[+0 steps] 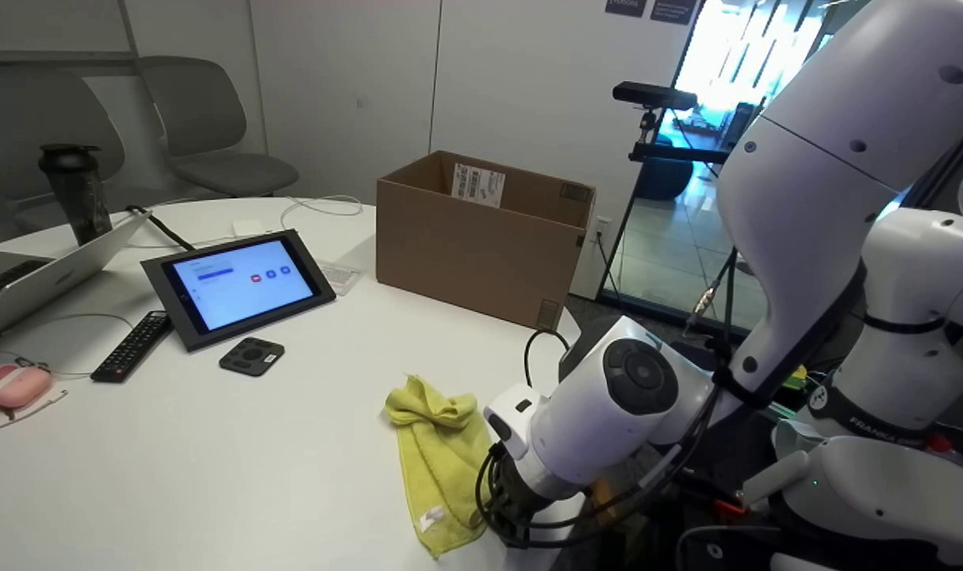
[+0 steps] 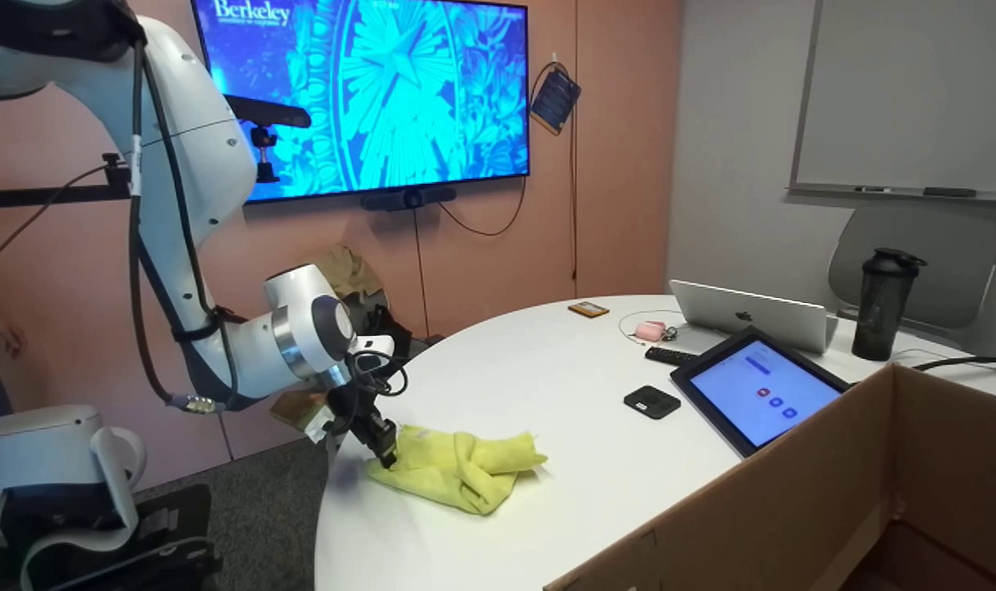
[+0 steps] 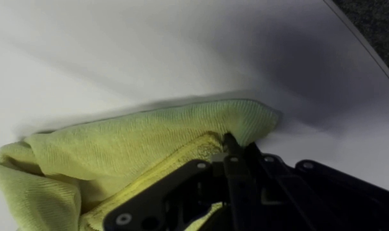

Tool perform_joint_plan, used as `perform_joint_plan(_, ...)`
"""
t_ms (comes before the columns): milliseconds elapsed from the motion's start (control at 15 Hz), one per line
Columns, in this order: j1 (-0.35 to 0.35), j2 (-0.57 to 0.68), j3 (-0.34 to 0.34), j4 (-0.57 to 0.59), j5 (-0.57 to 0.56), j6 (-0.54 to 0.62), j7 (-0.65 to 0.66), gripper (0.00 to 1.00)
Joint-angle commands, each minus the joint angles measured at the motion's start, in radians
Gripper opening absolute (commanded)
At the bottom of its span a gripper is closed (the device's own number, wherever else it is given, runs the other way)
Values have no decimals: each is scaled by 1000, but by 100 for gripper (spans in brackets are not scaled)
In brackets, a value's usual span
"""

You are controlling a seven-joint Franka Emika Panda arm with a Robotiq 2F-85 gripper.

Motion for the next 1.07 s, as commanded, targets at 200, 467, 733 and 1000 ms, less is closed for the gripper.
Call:
perform_joint_plan(200,-32,-91,-25,-50,-7,-3,-12,3)
perform_joint_plan(467,-77,-141,-45,-33,5,-17,-30,3)
perform_joint_plan(733,-157,-114,-37,53,47,-66,-66,3)
perform_joint_plan(1000,-225,-38,-32,177,105,-146,-93,3)
